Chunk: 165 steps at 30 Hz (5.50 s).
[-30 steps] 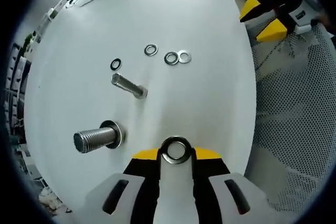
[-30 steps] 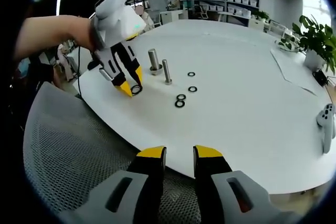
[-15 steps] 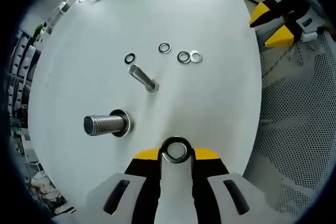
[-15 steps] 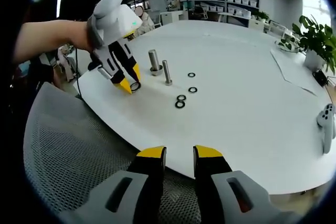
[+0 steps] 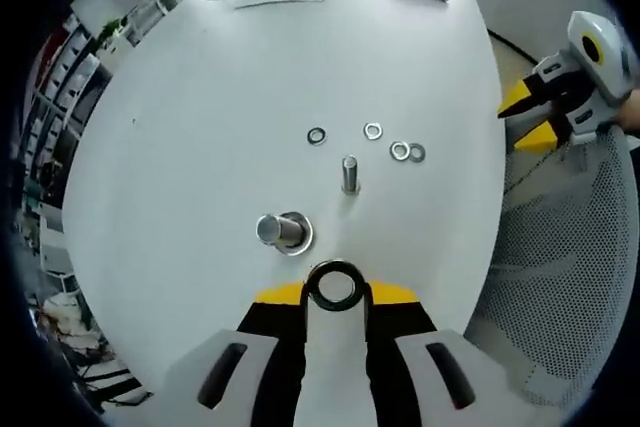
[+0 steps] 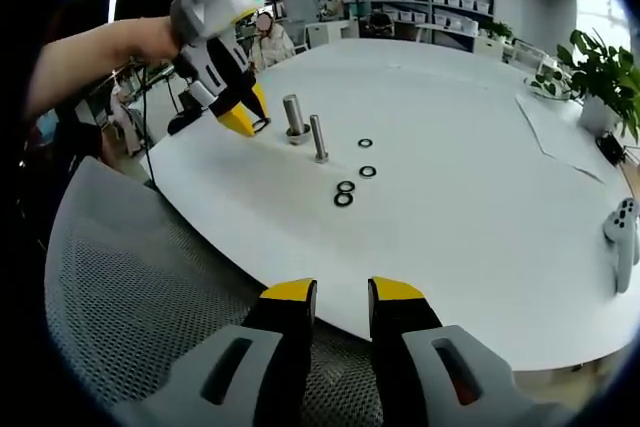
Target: Place the washer onto the threaded stud by aligning its center hole with the stud, sliding it down to the base, and recovering from edge contact or off-axis alignment until the washer reaches the visible bottom stop.
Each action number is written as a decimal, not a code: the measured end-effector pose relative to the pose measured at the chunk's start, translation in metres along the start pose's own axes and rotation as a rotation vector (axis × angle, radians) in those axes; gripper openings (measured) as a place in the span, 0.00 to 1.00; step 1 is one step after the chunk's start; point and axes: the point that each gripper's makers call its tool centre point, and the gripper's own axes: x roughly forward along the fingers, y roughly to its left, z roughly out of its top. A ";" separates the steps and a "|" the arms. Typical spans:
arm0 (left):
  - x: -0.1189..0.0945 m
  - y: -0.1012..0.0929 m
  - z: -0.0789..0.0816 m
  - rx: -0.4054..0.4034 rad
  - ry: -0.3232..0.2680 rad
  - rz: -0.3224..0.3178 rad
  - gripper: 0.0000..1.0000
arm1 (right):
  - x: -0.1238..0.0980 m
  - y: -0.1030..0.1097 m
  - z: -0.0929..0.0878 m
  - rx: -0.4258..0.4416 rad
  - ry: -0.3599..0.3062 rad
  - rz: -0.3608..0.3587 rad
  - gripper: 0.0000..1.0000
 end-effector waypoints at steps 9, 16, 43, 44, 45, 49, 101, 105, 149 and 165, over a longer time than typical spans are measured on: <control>-0.013 0.014 0.017 -0.005 -0.038 0.028 0.19 | 0.000 0.000 0.000 0.000 -0.002 0.000 0.23; -0.015 0.024 0.028 0.007 -0.046 0.038 0.19 | 0.000 0.000 0.001 -0.001 -0.003 0.000 0.23; 0.012 0.032 0.033 0.074 0.017 0.036 0.19 | -0.001 0.000 0.003 0.001 -0.019 0.001 0.23; 0.013 0.032 0.032 0.071 0.022 0.032 0.19 | -0.001 0.000 0.003 0.001 -0.019 0.001 0.23; 0.015 0.031 0.032 0.073 0.024 0.032 0.19 | -0.001 0.000 0.003 0.001 -0.018 0.002 0.23; 0.021 0.032 0.031 0.071 0.038 0.021 0.19 | -0.001 0.000 0.003 0.001 -0.021 0.002 0.23; 0.025 0.020 0.001 0.038 0.083 -0.046 0.31 | -0.001 0.001 0.006 -0.007 -0.035 0.012 0.23; 0.016 -0.005 -0.008 -0.078 0.001 -0.117 0.34 | -0.001 0.001 0.006 -0.005 -0.037 0.009 0.23; -0.067 -0.054 -0.154 -0.731 -0.515 0.202 0.60 | 0.001 0.001 -0.004 -0.007 0.025 0.012 0.23; -0.041 -0.061 -0.154 -0.826 -0.514 0.134 0.59 | 0.001 0.006 -0.013 -0.052 0.115 0.071 0.24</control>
